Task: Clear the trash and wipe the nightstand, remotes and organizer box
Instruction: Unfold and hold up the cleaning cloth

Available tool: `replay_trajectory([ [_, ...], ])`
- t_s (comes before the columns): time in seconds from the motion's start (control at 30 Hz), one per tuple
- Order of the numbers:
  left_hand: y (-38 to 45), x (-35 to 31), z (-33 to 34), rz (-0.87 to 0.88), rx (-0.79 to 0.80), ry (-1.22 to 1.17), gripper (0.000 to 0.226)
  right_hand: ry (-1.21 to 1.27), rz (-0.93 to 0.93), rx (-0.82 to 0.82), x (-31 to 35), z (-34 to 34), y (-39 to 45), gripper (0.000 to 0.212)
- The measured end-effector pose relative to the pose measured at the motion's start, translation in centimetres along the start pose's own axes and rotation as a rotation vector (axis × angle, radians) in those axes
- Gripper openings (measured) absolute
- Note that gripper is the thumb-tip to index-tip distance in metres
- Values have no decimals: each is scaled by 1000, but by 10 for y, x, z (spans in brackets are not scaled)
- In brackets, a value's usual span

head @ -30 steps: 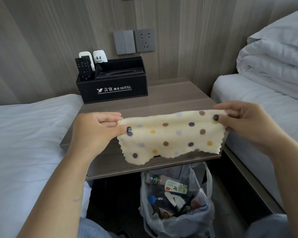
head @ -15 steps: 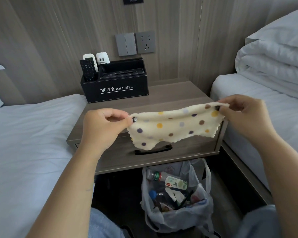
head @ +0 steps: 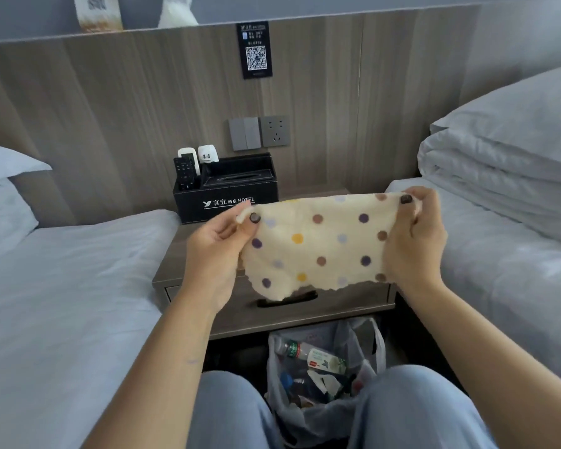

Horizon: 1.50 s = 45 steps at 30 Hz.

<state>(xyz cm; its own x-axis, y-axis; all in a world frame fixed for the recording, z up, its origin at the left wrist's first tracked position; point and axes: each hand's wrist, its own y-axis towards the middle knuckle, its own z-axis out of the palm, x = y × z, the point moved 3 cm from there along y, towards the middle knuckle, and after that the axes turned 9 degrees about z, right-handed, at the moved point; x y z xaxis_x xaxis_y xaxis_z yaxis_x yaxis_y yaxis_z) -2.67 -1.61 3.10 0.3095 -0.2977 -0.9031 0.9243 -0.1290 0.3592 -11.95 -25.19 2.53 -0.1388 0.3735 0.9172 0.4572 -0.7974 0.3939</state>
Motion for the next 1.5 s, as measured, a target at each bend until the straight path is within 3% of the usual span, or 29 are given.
replay_trajectory([
  [0.07,8,-9,0,89,-38,81,11,-29,-63,-22,13,-4,6,15],
  [0.17,27,-17,8,335,-122,416,18,-84,-95,22,27,1,21,13],
  [0.23,44,-20,19,392,-158,476,17,-93,-67,84,34,12,34,10],
  [0.37,104,-18,34,289,-152,416,7,-69,83,188,40,43,85,17],
  [0.47,170,-20,38,158,-176,305,27,-75,189,233,41,77,143,18],
  [0.57,243,-26,45,177,-104,281,26,34,232,319,46,127,204,15],
  [0.7,338,-50,59,397,-64,340,23,63,64,325,74,191,288,7],
  [0.77,380,-69,68,505,-40,339,16,149,29,373,96,219,328,17],
  [0.9,459,-104,84,581,-34,513,39,191,-46,415,153,264,388,44],
  [1.07,536,-127,102,629,-4,757,43,-47,-224,304,206,312,434,44],
  [1.17,569,-131,108,652,-49,1196,31,-238,-285,202,218,335,459,36],
  [1.23,578,-127,109,658,-120,1530,28,-479,-378,99,217,346,465,17],
  [1.33,576,-120,111,826,-244,1695,23,-680,-545,-46,204,353,462,19],
  [1.4,570,-107,115,929,-88,1632,33,-681,-682,5,193,356,454,24],
  [1.5,568,-92,110,914,74,1655,41,-646,-752,107,179,359,445,35],
])
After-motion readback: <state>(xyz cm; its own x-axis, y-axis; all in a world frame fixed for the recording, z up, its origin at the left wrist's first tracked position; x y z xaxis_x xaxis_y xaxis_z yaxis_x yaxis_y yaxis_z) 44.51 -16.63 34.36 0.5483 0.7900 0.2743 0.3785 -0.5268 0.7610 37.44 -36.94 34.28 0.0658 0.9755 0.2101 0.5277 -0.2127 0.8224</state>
